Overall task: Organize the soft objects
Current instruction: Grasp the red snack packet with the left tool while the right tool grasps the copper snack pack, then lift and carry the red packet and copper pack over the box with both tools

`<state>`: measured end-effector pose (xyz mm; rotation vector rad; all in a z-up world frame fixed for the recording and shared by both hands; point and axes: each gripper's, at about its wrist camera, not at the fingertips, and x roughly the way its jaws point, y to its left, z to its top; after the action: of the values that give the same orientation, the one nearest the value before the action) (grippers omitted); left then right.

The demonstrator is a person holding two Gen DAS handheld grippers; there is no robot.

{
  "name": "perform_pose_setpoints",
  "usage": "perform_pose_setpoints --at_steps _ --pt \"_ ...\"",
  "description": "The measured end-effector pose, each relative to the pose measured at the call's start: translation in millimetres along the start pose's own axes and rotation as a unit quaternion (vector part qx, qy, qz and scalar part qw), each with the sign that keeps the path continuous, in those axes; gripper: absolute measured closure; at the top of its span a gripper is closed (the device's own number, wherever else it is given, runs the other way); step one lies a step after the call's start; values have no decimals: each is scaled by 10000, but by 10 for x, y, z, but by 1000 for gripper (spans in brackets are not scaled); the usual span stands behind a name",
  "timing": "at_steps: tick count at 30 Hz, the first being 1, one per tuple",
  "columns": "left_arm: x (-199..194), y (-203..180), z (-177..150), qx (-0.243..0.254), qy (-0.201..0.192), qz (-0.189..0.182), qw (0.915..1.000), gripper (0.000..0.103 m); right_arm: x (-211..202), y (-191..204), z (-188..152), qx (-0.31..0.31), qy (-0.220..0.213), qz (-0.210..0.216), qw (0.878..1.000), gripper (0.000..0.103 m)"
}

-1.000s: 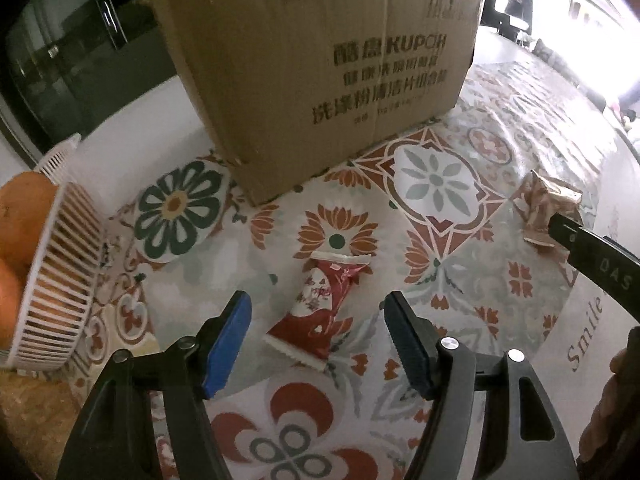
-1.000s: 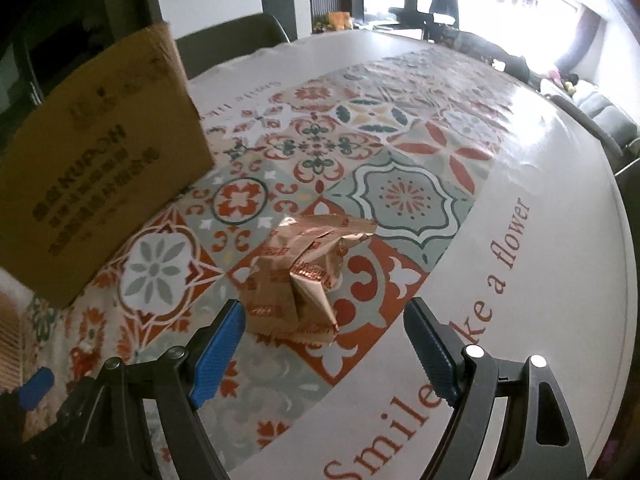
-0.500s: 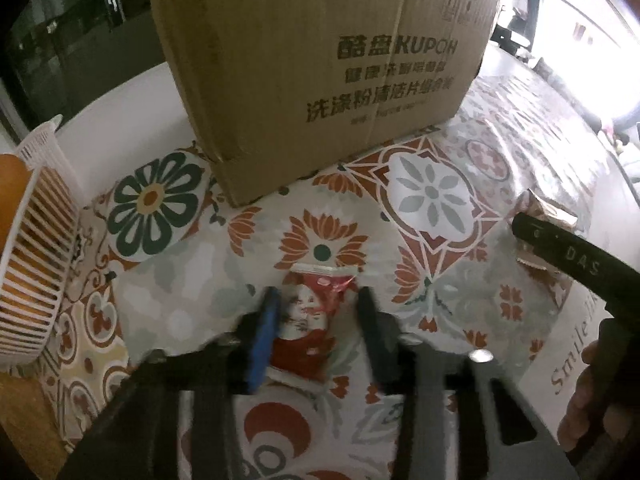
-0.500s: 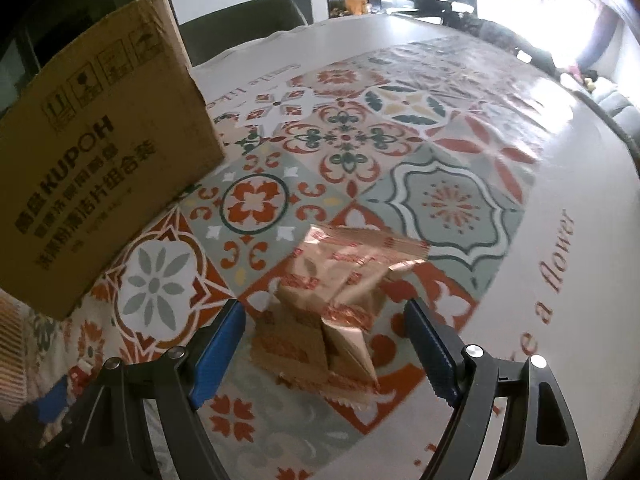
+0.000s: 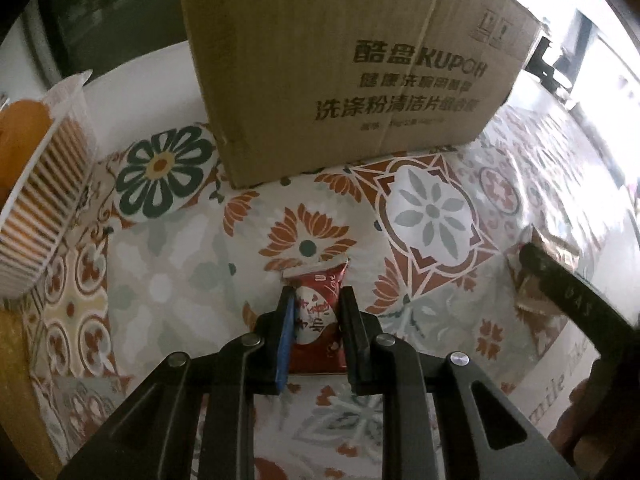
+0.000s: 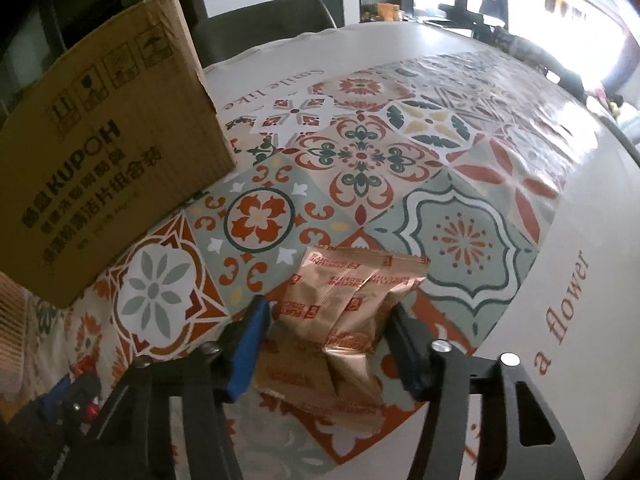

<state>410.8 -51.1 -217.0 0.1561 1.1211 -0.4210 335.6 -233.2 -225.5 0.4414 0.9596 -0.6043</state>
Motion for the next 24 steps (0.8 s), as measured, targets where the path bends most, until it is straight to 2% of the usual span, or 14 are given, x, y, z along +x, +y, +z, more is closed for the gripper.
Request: perform_pose_setpoints --at_steps 4,13,24 --pt "-21 -55 -39 -202 9 5 9998 81 -16 -23 -11 -279 34 169 9995 54" --pt "-213 -210 -242 -388 -55 -36 9992 81 -156 -45 -123 -752 181 701 9945 56" --pt "-595 -324 -415 -762 -276 36 9967 81 -508 -57 -184 -1239 131 1175 9852 56"
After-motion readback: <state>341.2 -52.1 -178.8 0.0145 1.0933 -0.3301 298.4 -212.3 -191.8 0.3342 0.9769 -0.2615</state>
